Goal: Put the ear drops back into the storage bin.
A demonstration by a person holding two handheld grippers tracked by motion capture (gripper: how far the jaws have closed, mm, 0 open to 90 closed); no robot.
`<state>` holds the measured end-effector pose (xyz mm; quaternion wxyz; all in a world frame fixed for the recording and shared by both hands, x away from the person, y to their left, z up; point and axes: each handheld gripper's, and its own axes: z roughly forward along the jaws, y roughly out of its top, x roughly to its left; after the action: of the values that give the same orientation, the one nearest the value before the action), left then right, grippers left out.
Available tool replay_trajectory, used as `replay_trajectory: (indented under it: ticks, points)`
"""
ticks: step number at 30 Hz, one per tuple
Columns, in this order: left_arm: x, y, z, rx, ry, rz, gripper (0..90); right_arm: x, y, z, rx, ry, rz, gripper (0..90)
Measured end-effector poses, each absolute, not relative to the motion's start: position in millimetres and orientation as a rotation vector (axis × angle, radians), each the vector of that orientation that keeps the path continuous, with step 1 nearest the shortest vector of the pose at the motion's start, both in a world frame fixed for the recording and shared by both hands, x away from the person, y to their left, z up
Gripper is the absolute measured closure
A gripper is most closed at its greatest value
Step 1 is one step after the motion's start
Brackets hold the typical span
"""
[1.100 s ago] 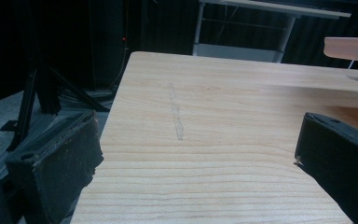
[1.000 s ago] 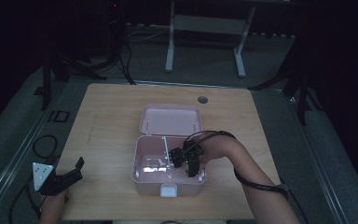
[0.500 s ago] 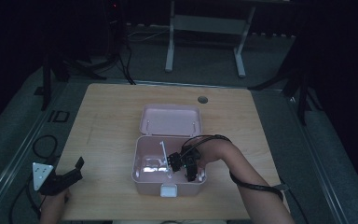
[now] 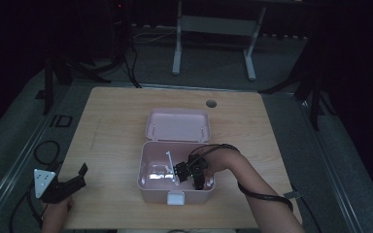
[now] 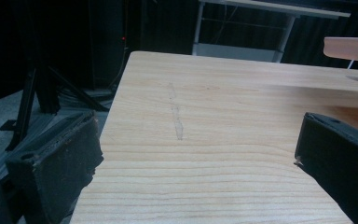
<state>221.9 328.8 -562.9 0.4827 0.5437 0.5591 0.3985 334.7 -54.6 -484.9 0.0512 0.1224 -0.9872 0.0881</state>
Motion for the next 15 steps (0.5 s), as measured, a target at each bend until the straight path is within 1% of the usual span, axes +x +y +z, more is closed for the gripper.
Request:
replay_trajectory:
  ticks: [9,12,15]
  points:
    - [221.9,328.7,-562.8,1.326,1.362,0.972,0.5,333.3,-53.1,-488.4,0.362,-3.019,0.337,58.6]
    - [221.9,328.7,-562.8,1.327,1.361,0.972,0.5,333.0,-52.7,-489.0,0.368,-3.02,0.339,56.3]
    - [221.8,328.7,-562.9,1.327,1.362,0.972,0.5,333.8,-52.3,-488.1,0.358,-3.011,0.325,56.0]
